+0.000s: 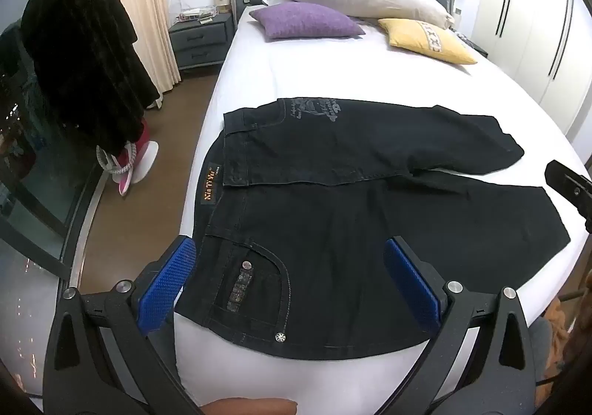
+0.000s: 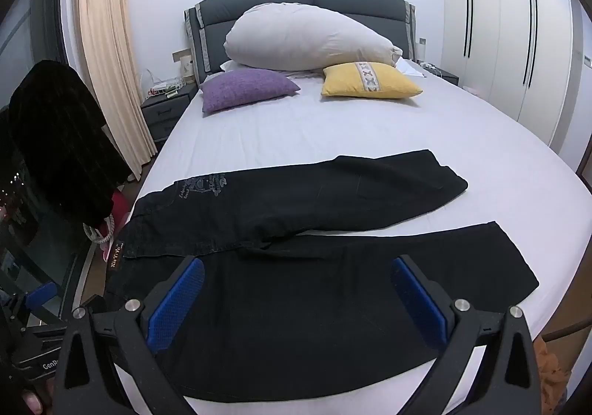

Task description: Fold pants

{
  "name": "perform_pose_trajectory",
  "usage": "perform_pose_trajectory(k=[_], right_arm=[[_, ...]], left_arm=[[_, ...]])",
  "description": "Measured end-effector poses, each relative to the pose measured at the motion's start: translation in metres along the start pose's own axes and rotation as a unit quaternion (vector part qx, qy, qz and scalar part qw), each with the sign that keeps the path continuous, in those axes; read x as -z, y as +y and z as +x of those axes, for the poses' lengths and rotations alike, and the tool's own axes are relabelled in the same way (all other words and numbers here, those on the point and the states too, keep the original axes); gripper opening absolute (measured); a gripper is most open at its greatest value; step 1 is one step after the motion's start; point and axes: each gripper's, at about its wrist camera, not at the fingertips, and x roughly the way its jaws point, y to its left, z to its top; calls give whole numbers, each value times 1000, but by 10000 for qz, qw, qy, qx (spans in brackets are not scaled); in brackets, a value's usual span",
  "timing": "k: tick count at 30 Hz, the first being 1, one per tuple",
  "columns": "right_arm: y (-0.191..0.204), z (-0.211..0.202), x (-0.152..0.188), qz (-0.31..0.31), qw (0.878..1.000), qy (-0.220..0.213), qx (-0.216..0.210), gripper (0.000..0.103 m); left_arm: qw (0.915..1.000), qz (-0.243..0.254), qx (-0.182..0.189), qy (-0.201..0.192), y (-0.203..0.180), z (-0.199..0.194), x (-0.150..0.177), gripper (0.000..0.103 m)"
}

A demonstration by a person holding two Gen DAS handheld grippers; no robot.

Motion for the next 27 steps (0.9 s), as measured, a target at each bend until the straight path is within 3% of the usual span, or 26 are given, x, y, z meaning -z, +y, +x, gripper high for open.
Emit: perform_pose_trajectory(k=[27], right_arm=[[3, 15, 15, -20, 9990, 438, 17, 103]], left_arm=[[10000, 33, -25, 5, -1, 4, 2, 103]])
